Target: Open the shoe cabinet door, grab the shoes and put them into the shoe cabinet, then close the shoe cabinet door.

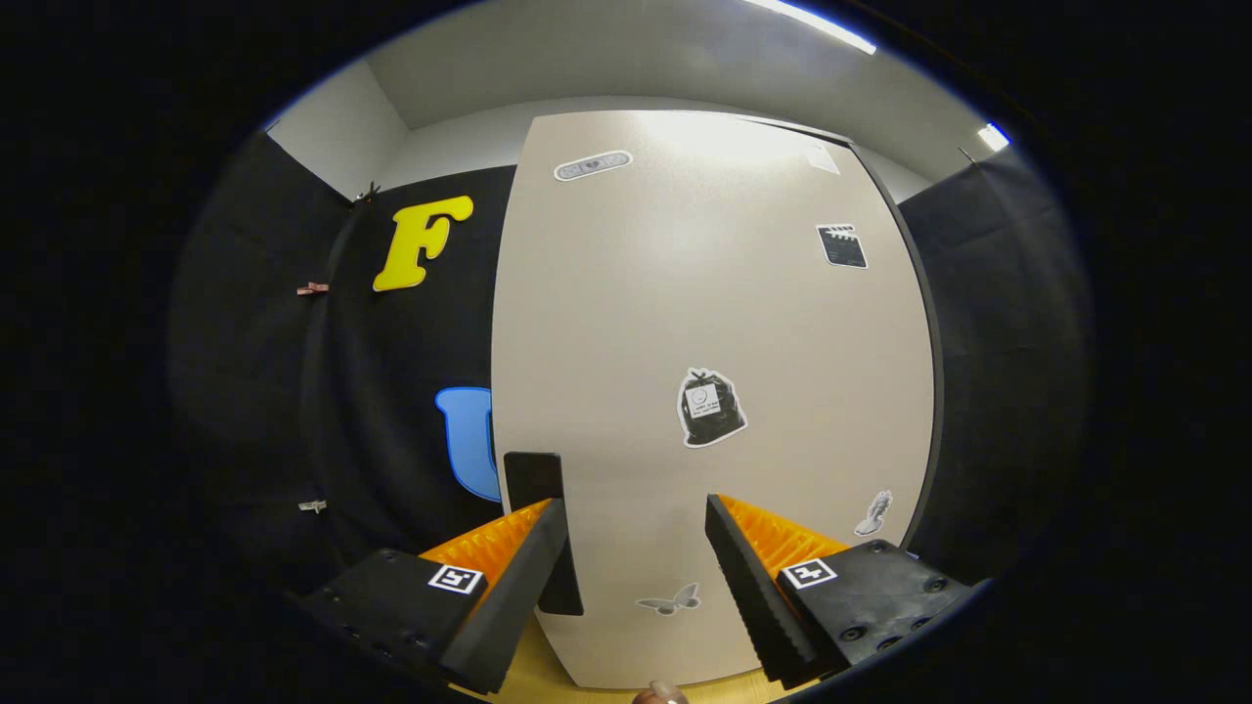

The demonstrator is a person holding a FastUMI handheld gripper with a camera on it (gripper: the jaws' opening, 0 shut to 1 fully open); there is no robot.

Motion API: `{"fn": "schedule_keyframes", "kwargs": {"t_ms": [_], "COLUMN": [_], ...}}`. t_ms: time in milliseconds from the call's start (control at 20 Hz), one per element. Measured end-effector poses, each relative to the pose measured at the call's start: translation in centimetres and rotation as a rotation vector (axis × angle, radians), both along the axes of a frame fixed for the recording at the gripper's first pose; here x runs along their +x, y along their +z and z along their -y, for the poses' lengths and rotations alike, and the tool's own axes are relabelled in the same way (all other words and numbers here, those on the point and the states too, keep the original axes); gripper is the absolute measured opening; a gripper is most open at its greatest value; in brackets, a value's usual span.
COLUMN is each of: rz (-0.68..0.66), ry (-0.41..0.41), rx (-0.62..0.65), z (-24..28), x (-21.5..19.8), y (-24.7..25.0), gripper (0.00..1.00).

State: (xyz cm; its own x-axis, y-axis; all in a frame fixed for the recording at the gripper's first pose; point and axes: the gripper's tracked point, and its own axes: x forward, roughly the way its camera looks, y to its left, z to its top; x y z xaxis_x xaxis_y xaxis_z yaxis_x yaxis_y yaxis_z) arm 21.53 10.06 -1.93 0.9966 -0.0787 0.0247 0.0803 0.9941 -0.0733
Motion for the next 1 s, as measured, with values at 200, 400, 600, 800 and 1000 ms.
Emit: {"fn": "schedule_keyframes", "kwargs": {"t_ms": [200, 400, 600, 800, 1000], "rz": [-0.004, -0.006, 0.001, -0.026, -0.001], "ry": [-0.006, -0.016, -0.01, -0.036, -0.032], "rx": [0.007, 0.015, 0.014, 0.01, 0.004], "z": [0.0, 0.0, 0.1, 1.1, 1.7], "x": [0.9, 1.9, 1.8, 1.5, -0.1], "y": [-0.1, -0.2, -0.1, -0.8, 0.0], "gripper": [0.95, 0.95, 0.96, 0.98, 0.98]}}
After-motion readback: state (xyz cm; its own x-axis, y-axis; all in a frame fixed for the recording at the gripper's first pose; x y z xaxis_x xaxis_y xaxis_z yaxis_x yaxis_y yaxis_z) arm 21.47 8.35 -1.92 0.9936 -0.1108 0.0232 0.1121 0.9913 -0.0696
